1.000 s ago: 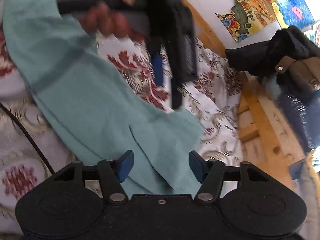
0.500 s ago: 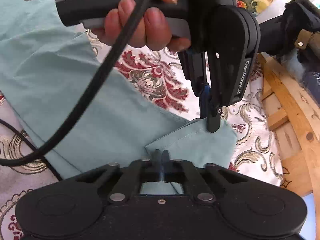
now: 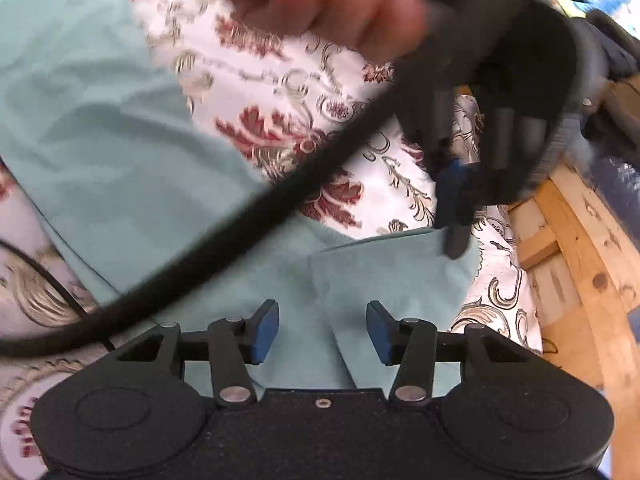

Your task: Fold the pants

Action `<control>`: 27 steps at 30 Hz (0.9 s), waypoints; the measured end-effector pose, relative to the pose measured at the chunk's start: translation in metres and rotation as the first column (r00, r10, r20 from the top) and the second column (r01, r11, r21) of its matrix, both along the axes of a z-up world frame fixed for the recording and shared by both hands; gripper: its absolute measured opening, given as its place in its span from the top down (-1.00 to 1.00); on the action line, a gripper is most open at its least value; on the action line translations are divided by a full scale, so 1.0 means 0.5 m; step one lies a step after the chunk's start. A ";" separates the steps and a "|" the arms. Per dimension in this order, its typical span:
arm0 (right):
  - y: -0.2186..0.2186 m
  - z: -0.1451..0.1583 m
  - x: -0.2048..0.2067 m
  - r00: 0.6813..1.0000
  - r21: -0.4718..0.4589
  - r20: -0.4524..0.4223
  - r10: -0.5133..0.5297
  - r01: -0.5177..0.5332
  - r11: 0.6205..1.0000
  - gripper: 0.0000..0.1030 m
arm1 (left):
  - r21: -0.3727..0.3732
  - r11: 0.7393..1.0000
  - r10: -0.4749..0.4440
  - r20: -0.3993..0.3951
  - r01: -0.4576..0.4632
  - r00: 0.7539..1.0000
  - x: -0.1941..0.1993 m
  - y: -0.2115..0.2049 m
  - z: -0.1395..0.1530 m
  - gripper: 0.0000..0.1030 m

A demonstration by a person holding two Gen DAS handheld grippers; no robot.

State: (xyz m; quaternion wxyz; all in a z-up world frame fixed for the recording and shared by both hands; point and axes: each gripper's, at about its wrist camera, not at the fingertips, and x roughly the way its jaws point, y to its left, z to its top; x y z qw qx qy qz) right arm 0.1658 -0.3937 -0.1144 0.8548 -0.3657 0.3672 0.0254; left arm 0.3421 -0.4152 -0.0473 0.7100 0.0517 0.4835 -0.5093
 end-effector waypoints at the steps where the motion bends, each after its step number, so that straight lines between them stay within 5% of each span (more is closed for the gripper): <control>1: 0.000 -0.006 0.004 1.000 -0.012 0.008 0.001 -0.001 1.000 0.18 | 0.000 1.000 0.000 0.001 0.000 1.000 -0.001 -0.002 0.003 0.89; 7: -0.021 -0.018 0.016 0.992 -0.007 0.099 -0.079 0.081 0.997 1.00 | 0.016 1.000 -0.003 0.019 0.002 1.000 -0.009 -0.013 0.011 0.89; 17: -0.074 0.065 -0.050 0.953 0.103 0.241 -0.184 0.164 0.981 1.00 | -0.007 1.000 -0.010 0.001 0.010 1.000 -0.037 -0.027 0.061 0.89; 27: -0.170 0.126 -0.155 0.896 0.376 0.228 -0.381 0.280 0.883 1.00 | 0.035 0.999 -0.029 -0.012 0.029 1.000 -0.119 -0.113 0.090 0.90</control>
